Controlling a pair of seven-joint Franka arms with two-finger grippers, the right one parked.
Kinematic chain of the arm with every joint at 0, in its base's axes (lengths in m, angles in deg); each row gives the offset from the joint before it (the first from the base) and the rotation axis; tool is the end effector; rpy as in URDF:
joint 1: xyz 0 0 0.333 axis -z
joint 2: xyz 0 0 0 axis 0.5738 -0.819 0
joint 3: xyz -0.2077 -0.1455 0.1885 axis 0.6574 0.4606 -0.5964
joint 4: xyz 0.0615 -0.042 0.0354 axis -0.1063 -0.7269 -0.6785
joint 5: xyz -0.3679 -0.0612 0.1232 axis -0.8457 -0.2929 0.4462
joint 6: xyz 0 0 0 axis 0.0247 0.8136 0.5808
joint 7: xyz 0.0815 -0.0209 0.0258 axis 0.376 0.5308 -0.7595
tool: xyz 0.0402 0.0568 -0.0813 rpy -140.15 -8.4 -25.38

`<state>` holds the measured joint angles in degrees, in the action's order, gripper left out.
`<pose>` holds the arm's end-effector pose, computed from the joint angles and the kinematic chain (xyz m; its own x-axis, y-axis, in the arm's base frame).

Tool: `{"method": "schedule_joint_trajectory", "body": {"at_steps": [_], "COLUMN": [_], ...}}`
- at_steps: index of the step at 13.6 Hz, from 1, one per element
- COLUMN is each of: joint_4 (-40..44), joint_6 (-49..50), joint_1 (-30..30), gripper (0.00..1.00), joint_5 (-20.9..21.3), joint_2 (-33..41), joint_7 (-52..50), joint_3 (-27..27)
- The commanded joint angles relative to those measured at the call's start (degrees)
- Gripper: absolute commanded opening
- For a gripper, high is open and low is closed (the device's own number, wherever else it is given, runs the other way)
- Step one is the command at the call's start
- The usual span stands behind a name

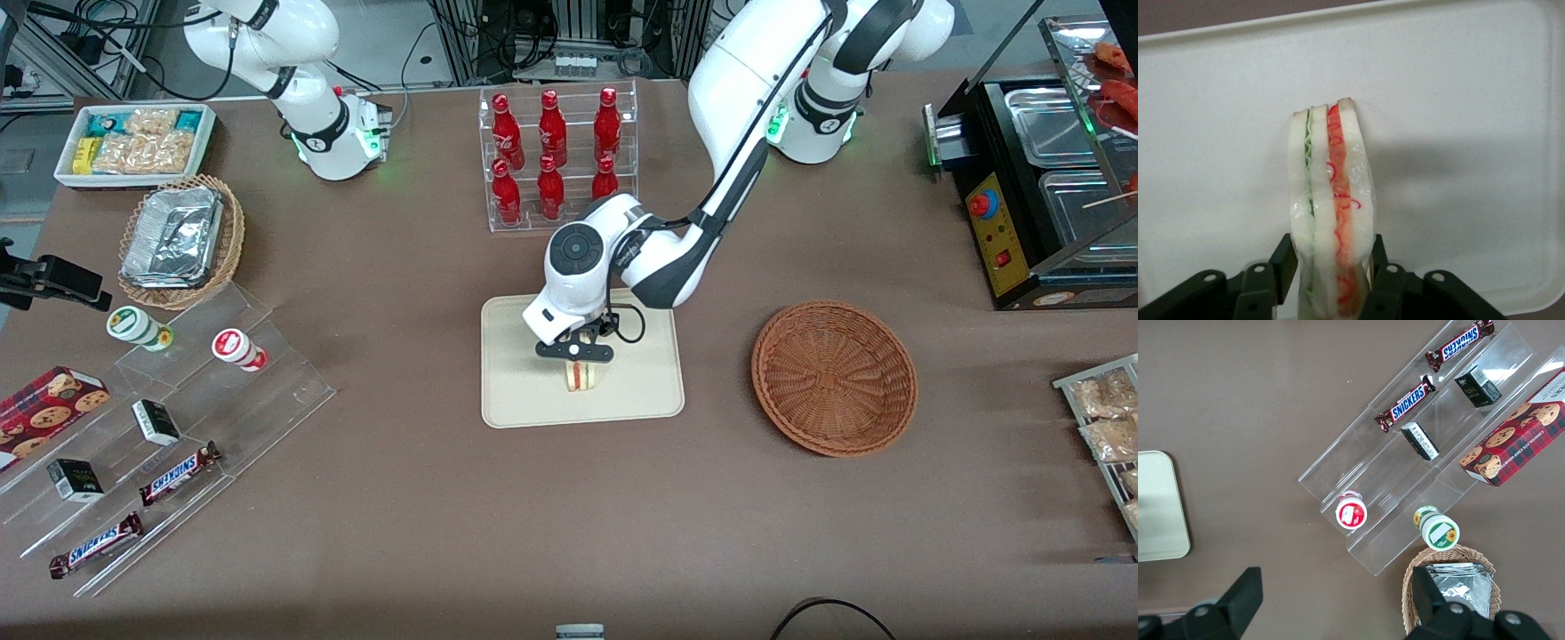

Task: Place sandwich from basket to tray
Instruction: 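Lower the sandwich onto the tray and open the left gripper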

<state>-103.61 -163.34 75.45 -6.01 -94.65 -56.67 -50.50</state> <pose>0.4912 -0.5150 0.2403 0.9962 -0.0823 -0.0298 -0.0813 -0.9962 0.0320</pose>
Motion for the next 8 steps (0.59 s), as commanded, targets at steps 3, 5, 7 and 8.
{"method": "schedule_joint_trajectory", "body": {"at_steps": [3,5,7,8], "joint_4": [1.0,0.4,0.3,0.3], "joint_6": [5.7,9.0,15.8,19.3], "joint_1": [-0.2,-0.5,-1.5,-2.2], "gripper": [1.0,1.0,1.0,1.0], "joint_5": [0.8,0.3,0.3,0.3], "joint_2": [7.8,12.8,17.5,19.7], "joint_7": [-1.7,-1.7,-2.0,-1.8], "joint_3": [-1.6,-3.4,-5.1,-6.5]}}
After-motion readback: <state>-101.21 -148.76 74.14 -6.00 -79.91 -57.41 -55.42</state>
